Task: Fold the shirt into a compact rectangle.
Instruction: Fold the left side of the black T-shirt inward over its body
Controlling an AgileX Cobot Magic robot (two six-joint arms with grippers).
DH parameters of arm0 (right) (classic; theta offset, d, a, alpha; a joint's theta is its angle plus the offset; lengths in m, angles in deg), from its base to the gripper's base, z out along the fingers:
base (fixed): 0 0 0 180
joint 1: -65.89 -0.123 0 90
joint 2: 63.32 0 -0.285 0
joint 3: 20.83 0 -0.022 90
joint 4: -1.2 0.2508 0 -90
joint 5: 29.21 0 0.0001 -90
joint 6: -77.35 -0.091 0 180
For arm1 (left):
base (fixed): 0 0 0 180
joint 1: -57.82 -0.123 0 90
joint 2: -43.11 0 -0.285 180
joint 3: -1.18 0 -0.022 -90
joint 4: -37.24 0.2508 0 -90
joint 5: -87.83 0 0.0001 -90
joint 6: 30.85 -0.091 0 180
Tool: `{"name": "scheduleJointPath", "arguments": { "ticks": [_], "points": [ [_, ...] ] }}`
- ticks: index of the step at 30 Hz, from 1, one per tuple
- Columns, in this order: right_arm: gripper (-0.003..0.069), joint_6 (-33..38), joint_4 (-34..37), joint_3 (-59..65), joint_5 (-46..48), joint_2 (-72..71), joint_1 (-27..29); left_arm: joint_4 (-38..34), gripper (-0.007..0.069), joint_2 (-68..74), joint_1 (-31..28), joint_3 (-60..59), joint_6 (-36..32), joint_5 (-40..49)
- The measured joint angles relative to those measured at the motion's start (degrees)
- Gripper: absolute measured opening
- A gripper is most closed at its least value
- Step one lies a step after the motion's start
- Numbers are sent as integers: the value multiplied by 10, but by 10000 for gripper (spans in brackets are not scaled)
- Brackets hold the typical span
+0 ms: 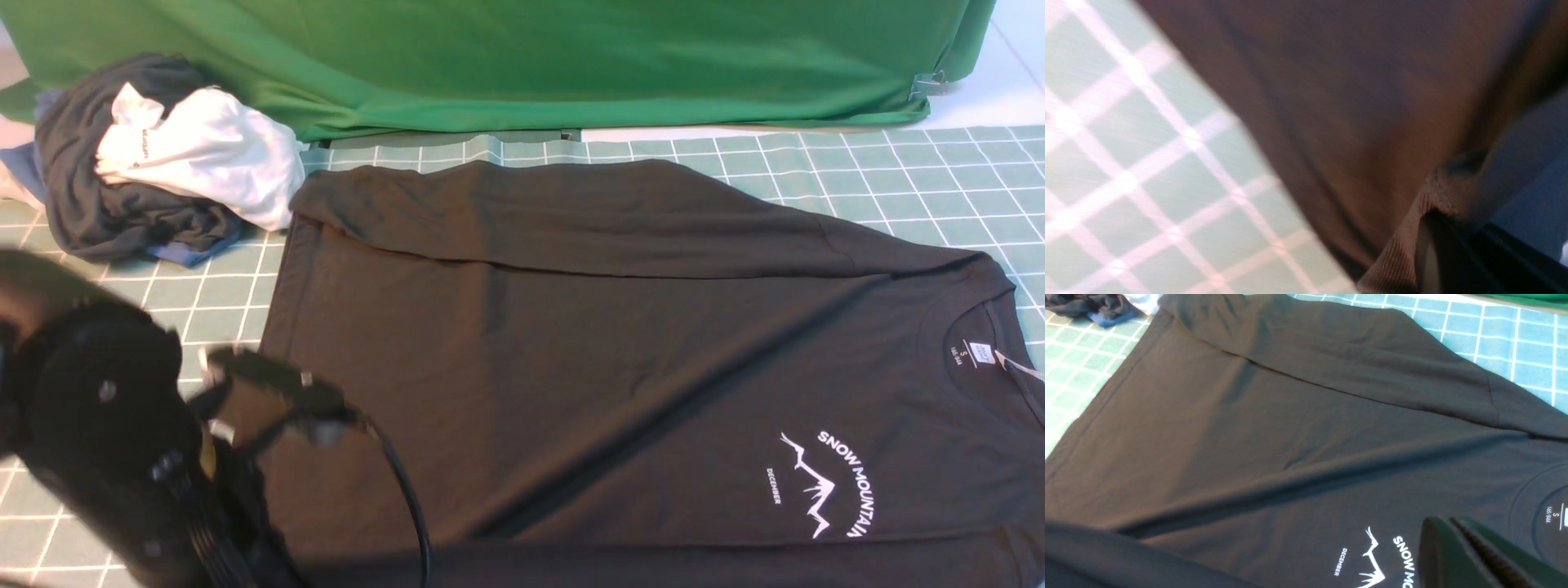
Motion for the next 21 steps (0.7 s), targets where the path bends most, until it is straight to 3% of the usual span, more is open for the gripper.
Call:
{"name": "scheduleJointPath", "arguments": {
  "ticks": [7,16,21],
  "points": [
    [21,0,0,0,-3,0,0,106,14,22,-17,132,10,3],
    [28,0,6,0,-3,0,0,120,14,150,-94,232,-16,-45],
    [33,0,6,0,-3,0,0,124,17,209,-107,237,-21,-68]
  ]
}}
